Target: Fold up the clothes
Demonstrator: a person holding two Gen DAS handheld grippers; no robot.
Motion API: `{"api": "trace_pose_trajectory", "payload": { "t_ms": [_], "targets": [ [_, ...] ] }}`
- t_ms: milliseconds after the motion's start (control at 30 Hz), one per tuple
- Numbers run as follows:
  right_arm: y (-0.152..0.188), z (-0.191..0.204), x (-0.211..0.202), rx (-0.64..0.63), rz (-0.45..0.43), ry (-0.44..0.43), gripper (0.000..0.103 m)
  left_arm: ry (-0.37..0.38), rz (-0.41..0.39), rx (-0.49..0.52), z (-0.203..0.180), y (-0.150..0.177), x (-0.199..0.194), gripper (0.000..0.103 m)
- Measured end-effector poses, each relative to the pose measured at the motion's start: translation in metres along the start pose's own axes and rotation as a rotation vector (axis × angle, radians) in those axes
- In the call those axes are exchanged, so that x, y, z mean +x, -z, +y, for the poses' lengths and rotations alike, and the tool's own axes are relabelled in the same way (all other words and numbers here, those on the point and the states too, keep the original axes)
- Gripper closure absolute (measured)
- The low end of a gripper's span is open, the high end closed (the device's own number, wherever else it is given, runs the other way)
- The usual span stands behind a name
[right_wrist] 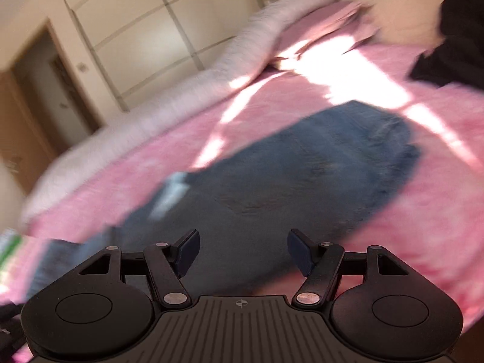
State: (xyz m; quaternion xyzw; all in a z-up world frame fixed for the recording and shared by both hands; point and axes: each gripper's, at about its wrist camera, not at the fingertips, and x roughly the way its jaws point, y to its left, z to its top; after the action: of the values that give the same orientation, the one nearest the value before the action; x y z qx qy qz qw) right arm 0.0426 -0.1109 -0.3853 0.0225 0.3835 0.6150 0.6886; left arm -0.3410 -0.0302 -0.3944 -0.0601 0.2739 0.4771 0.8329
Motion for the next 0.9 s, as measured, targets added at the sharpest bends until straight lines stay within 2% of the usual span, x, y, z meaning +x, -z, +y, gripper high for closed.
{"api": "trace_pose_trajectory", "payload": {
  "t_ms": [100,200,333,433,500,567,667,700,733,800,833,900],
  "targets": [
    [0.005,0.016,0.026,0.140,0.111,-0.199,0.035,-0.028,-0.003,-0.151,0.034,0.006,-0.022,0.086],
    [0.016,0.028,0.063,0.376,0.264,-0.366,0.035,-0.057,0.006,-0.300,0.067,0.019,-0.036,0.086],
    [0.037,0.046,0.110,0.644,0.451,-0.435,0.035,-0.098,0.040,-0.420,0.100,0.036,-0.043,0.086],
    [0.047,0.062,0.134,0.733,0.524,-0.411,0.036,-0.097,0.046,-0.454,0.112,0.044,-0.045,0.085],
    [0.051,0.073,0.147,0.741,0.531,-0.381,0.036,-0.095,0.048,-0.474,0.119,0.048,-0.044,0.085],
    [0.052,0.081,0.157,0.734,0.535,-0.309,0.037,-0.092,0.052,-0.487,0.123,0.052,-0.042,0.085],
    [0.049,0.090,0.169,0.704,0.497,-0.247,0.050,-0.088,0.058,-0.494,0.127,0.055,-0.038,0.085],
    [0.048,0.094,0.172,0.675,0.489,-0.232,0.067,-0.088,0.060,-0.496,0.128,0.056,-0.037,0.085],
    [0.047,0.097,0.175,0.634,0.478,-0.226,0.095,-0.087,0.059,-0.497,0.128,0.056,-0.036,0.085],
    [0.045,0.105,0.176,0.543,0.445,-0.225,0.098,-0.085,0.052,-0.496,0.128,0.055,-0.034,0.085],
    [0.043,0.111,0.170,0.478,0.398,-0.244,0.098,-0.082,0.045,-0.496,0.128,0.054,-0.035,0.085],
    [0.031,0.128,0.144,0.279,0.212,-0.292,0.099,-0.079,0.036,-0.492,0.127,0.051,-0.035,0.085]
  ]
}}
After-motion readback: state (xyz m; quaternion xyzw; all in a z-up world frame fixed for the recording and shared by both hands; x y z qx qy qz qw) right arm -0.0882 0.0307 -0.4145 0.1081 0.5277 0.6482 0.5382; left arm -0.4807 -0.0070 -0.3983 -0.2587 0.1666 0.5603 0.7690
